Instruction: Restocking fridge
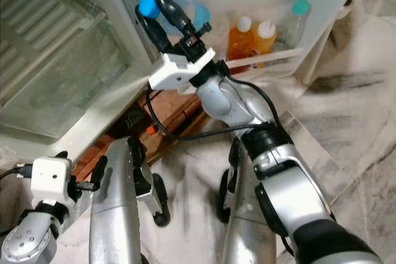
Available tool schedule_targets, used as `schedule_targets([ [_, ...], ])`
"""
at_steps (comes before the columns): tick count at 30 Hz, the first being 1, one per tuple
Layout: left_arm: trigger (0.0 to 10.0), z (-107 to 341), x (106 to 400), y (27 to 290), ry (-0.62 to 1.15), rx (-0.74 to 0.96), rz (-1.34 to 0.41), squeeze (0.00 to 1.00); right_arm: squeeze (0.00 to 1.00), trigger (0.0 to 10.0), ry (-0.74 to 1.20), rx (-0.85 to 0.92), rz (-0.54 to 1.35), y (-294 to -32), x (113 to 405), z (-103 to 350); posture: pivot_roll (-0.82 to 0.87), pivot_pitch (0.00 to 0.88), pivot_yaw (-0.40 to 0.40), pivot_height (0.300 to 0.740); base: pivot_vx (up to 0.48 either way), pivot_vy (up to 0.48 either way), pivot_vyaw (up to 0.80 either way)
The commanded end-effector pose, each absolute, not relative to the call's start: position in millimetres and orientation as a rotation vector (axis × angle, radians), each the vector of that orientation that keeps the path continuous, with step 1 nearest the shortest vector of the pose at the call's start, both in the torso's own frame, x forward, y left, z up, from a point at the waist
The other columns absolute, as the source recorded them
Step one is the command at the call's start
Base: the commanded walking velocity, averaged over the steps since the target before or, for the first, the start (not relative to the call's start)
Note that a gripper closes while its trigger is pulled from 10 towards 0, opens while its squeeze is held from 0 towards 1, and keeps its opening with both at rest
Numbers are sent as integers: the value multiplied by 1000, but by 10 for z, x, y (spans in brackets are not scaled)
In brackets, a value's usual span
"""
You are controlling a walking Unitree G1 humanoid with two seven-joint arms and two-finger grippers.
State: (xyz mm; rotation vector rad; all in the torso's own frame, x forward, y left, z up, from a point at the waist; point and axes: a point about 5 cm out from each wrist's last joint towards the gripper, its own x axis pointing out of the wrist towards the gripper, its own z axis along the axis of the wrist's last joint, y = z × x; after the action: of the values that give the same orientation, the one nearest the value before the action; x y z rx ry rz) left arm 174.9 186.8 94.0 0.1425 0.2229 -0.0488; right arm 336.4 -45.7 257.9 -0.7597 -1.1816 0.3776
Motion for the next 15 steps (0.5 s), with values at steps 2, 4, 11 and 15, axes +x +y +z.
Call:
schedule_targets([
  [2,10000,918,1689,1884,254,149,-48,0,0,10000,-1403,-640,264,-418,3256,3167,342,410,123,519,0,0,0],
  [4,10000,922,1692,1880,254,147,-48,0,0,10000,-1403,-642,265,-416,3261,3139,341,410,123,519,0,0,0],
  [11,10000,916,1685,1908,259,153,-46,0,0,10000,-1347,-620,300,-415,3243,3013,336,403,122,519,0,0,0],
  [15,10000,911,1710,1876,257,149,-54,0,0,10000,-1165,-676,334,-443,3372,2523,337,406,123,519,0,0,0],
])
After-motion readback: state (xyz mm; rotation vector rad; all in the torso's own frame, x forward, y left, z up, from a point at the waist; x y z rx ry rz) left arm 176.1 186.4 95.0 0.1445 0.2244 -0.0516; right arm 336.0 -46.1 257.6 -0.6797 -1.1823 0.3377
